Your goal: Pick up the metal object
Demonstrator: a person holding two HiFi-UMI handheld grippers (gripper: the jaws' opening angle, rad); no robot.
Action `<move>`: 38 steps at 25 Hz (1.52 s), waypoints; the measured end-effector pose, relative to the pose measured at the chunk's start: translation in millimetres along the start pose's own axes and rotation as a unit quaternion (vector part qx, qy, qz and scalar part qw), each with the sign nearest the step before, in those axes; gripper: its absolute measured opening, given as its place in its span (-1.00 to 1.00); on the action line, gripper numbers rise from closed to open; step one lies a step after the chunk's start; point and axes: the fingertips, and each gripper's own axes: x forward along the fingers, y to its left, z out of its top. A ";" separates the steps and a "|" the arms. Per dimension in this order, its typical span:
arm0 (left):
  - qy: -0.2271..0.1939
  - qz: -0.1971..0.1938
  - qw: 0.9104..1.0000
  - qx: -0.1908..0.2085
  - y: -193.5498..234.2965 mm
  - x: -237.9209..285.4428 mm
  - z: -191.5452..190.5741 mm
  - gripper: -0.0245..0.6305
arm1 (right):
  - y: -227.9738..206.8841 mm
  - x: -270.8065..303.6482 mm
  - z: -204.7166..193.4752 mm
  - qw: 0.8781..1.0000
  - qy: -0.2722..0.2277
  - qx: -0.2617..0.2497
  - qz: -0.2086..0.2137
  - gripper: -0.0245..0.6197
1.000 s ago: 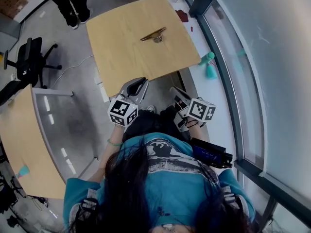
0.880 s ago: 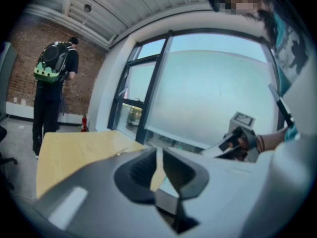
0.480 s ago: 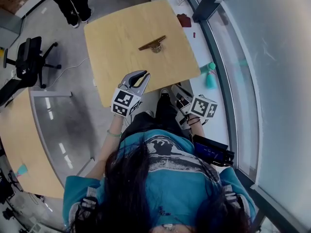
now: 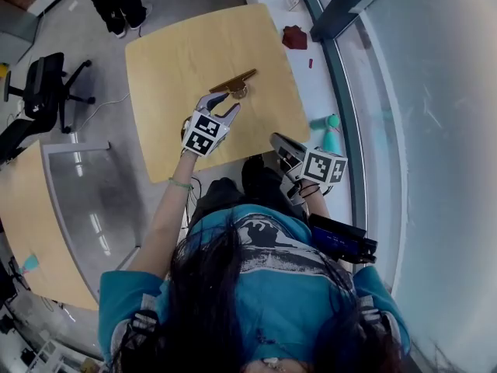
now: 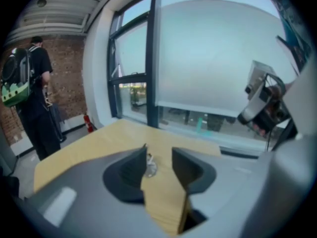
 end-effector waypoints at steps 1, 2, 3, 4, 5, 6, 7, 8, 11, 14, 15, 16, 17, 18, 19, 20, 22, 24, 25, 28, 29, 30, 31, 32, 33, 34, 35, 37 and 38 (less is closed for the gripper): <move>0.011 0.000 1.000 0.005 4.3 11.5 -1.8 -0.46 | -4.5 0.3 3.9 1.000 0.004 0.001 -0.001 -0.86; 0.023 -0.001 1.000 0.010 8.4 23.3 -5.0 -0.43 | -9.1 0.5 7.7 1.000 0.007 0.002 -0.001 -0.86; 0.038 -0.003 0.999 0.015 12.0 35.1 -9.2 -0.42 | -13.8 0.6 11.0 1.000 0.010 0.003 -0.001 -0.86; 0.052 -0.005 0.998 0.021 15.0 46.2 -13.4 -0.40 | -18.5 0.6 13.5 1.000 0.013 0.005 -0.002 -0.86; 0.067 -0.007 0.997 0.028 17.5 56.4 -17.5 -0.37 | -23.2 0.7 15.3 1.000 0.017 0.007 -0.002 -0.86; 0.081 -0.008 0.996 0.036 19.6 65.7 -21.7 -0.36 | -27.8 0.6 16.5 1.000 0.020 0.008 -0.003 -0.86; 0.095 -0.010 0.994 0.046 21.3 74.1 -25.9 -0.36 | -32.0 0.3 17.3 1.000 0.024 0.010 -0.003 -0.86; 0.108 -0.012 0.992 0.056 22.3 81.8 -30.2 -0.36 | -35.8 -0.2 17.9 1.000 0.028 0.012 -0.005 -0.86; 0.146 -0.021 0.986 0.083 22.3 101.4 -45.4 -0.33 | -46.8 -2.3 18.8 0.999 0.037 0.017 -0.010 -0.86; 0.171 -0.017 0.980 0.106 26.5 112.8 -58.5 -0.33 | -53.5 -2.6 19.6 0.999 0.041 0.020 -0.014 -0.86; 0.172 -0.013 0.979 0.107 30.3 112.0 -61.3 -0.33 | -51.4 -1.3 18.4 0.999 0.042 0.020 -0.014 -0.86; 0.173 -0.009 0.979 0.106 35.2 108.1 -63.9 -0.33 | -45.9 1.2 15.7 0.999 0.043 0.020 -0.015 -0.86; 0.173 -0.006 0.980 0.103 40.9 102.3 -66.4 -0.34 | -38.4 4.2 12.0 0.999 0.044 0.020 -0.017 -0.86; 0.173 -0.002 0.980 0.101 46.1 97.6 -68.1 -0.35 | -31.9 6.6 8.6 0.999 0.045 0.021 -0.019 -0.86; 0.173 0.003 0.980 0.102 49.9 96.5 -68.6 -0.38 | -30.0 7.3 7.3 0.999 0.046 0.021 -0.021 -0.86; 0.173 0.010 0.979 0.107 51.7 99.5 -67.6 -0.41 | -33.7 5.8 8.5 0.998 0.046 0.022 -0.021 -0.86; 0.173 0.025 0.977 0.123 52.1 109.9 -63.9 -0.50 | -46.5 0.8 13.9 0.998 0.045 0.024 -0.020 -0.86; 0.173 0.035 0.975 0.134 53.8 108.8 -63.0 -0.59 | -47.4 0.2 13.2 0.998 0.044 0.024 -0.022 -0.86; 0.173 0.036 0.975 0.137 54.6 105.1 -63.7 -0.60 | -44.8 1.1 11.3 0.998 0.043 0.023 -0.024 -0.86; 0.175 0.036 0.973 0.143 52.2 101.3 -65.9 -0.63 | -43.9 2.1 9.9 0.998 0.043 0.023 -0.026 -0.86; 0.174 0.036 0.974 0.141 51.1 98.1 -66.9 -0.63 | -42.2 2.9 8.8 0.999 0.043 0.022 -0.026 -0.86; 0.171 0.036 0.975 0.135 49.7 93.5 -68.0 -0.64 | -39.5 4.1 7.1 0.999 0.043 0.021 -0.026 -0.86; 0.167 0.036 0.977 0.129 47.5 89.1 -68.6 -0.64 | -37.4 4.9 5.6 0.999 0.043 0.020 -0.025 -0.86; 0.162 0.037 0.978 0.126 44.4 85.7 -68.2 -0.64 | -36.7 5.4 4.9 0.999 0.043 0.019 -0.024 -0.86; 0.156 0.039 0.979 0.127 40.7 83.0 -67.0 -0.64 | -37.1 5.7 4.6 0.999 0.044 0.018 -0.023 -0.86; 0.150 0.040 0.979 0.129 36.5 80.4 -65.2 -0.65 | -37.8 6.0 4.2 0.999 0.044 0.017 -0.022 -0.86; 0.142 0.041 0.980 0.130 31.8 77.2 -62.9 -0.65 | -38.3 6.5 3.3 0.999 0.044 0.016 -0.021 -0.86; 0.122 0.041 0.984 0.123 21.8 67.0 -57.7 -0.65 | -36.5 8.5 -1.2 0.999 0.045 0.013 -0.019 -0.86; 0.110 0.040 0.986 0.116 16.6 59.7 -55.2 -0.65 | -34.2 10.0 -4.8 0.999 0.046 0.012 -0.017 -0.86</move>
